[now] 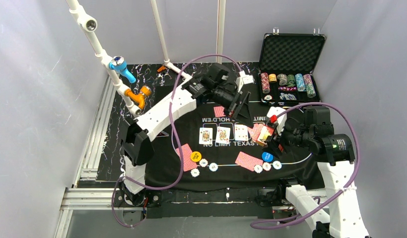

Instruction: Distribute texas hold em gaming equipment

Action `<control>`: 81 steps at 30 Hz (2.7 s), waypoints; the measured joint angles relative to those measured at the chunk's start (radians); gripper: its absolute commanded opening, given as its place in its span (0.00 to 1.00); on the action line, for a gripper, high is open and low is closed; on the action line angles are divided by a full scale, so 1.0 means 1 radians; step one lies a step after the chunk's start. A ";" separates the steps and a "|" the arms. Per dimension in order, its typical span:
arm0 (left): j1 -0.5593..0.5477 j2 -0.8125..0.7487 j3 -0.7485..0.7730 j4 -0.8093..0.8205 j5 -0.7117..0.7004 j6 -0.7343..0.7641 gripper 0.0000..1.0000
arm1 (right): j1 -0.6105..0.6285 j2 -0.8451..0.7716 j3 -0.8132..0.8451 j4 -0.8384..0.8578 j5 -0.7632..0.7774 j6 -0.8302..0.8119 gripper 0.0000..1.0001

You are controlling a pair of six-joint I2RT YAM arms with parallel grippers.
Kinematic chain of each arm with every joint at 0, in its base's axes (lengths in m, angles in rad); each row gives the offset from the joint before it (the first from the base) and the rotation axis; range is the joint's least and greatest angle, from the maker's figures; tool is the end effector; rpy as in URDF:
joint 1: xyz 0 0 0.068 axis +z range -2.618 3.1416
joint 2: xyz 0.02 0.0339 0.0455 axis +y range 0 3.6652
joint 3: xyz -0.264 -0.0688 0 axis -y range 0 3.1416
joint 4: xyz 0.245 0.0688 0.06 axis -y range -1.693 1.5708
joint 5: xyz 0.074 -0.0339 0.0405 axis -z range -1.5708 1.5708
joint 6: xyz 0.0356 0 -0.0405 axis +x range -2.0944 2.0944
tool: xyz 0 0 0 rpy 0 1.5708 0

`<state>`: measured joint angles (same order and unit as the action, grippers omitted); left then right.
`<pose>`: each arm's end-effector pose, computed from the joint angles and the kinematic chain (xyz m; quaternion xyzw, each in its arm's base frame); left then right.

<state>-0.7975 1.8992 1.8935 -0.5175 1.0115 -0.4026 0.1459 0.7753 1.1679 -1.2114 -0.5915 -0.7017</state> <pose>0.2794 -0.3295 0.3756 0.3862 0.6953 -0.5933 0.1242 0.1016 0.0350 0.3718 -0.4634 0.7670 0.1643 0.4122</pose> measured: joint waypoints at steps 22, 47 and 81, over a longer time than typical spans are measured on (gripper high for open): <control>-0.047 0.075 -0.003 0.015 0.021 -0.066 0.52 | -0.002 0.010 0.009 -0.018 -0.019 -0.065 0.01; -0.058 0.041 -0.108 0.164 0.016 -0.162 0.44 | -0.002 0.057 0.016 0.009 -0.014 -0.054 0.01; -0.017 0.030 -0.203 0.365 0.046 -0.311 0.33 | -0.002 0.121 0.029 0.032 0.031 0.018 0.01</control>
<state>-0.8143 1.9289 1.6909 -0.1520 1.0576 -0.7136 0.1444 0.8963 1.1969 -1.1793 -0.5610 -0.6838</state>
